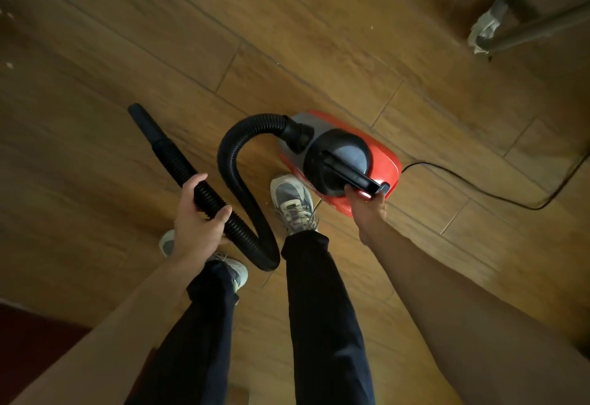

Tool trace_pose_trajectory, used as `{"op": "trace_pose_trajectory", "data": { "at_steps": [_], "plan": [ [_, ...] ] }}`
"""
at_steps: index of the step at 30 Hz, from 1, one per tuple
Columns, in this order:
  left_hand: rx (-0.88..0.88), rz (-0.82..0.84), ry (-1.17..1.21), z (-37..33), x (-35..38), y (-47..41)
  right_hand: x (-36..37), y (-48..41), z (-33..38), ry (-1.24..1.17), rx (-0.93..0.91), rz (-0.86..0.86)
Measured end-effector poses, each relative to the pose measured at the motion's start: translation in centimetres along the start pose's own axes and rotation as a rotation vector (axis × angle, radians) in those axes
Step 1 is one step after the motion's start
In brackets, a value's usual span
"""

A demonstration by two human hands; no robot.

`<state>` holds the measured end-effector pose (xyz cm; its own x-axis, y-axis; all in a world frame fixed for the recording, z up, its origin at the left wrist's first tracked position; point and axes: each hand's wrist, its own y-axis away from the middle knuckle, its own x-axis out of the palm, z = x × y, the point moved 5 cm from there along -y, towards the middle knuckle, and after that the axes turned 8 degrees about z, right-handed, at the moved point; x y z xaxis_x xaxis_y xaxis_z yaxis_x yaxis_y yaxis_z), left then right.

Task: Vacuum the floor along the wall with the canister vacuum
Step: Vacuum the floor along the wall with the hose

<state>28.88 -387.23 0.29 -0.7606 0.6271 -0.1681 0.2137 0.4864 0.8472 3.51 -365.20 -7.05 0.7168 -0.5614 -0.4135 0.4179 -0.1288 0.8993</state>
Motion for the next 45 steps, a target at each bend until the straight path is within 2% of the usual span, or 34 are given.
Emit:
{"op": "trace_pose_trajectory", "data": {
  "at_steps": [7,12,20,23,26,28,29,33,37,41,45],
  "plan": [
    [-0.014,0.011,-0.025,0.4,0.6,-0.5,0.5,-0.9,-0.9,-0.090,-0.102,-0.028],
    [-0.033,0.028,0.002,0.6,1.6,-0.6,1.0,-1.9,-1.4,-0.170,-0.066,0.015],
    [-0.041,0.052,0.049,1.2,2.0,0.3,0.2,-1.6,-1.0,-0.003,-0.100,0.037],
    [-0.036,0.057,0.075,1.1,1.3,1.1,-0.2,0.1,-0.4,0.131,0.050,0.233],
    [-0.012,0.055,0.064,0.4,0.5,1.8,0.1,4.0,0.8,0.487,0.196,0.538],
    [0.031,0.048,0.022,0.0,0.0,2.3,1.4,6.5,2.9,0.688,0.126,0.682],
    [0.046,0.053,0.019,-0.1,-0.2,2.4,2.4,7.5,4.5,0.712,0.067,0.731],
    [0.045,0.065,0.114,-0.7,-1.4,3.2,9.2,12.5,11.7,0.618,-0.187,0.868],
    [0.083,0.051,0.183,-0.6,-3.3,4.3,17.4,16.9,16.4,0.708,-0.389,0.929],
    [0.158,0.084,0.206,-0.2,-5.8,5.7,24.4,20.4,17.3,0.881,-0.497,1.000],
    [0.219,0.131,0.179,1.1,-8.3,6.9,29.7,23.6,16.0,1.010,-0.489,1.064]
  ]
}}
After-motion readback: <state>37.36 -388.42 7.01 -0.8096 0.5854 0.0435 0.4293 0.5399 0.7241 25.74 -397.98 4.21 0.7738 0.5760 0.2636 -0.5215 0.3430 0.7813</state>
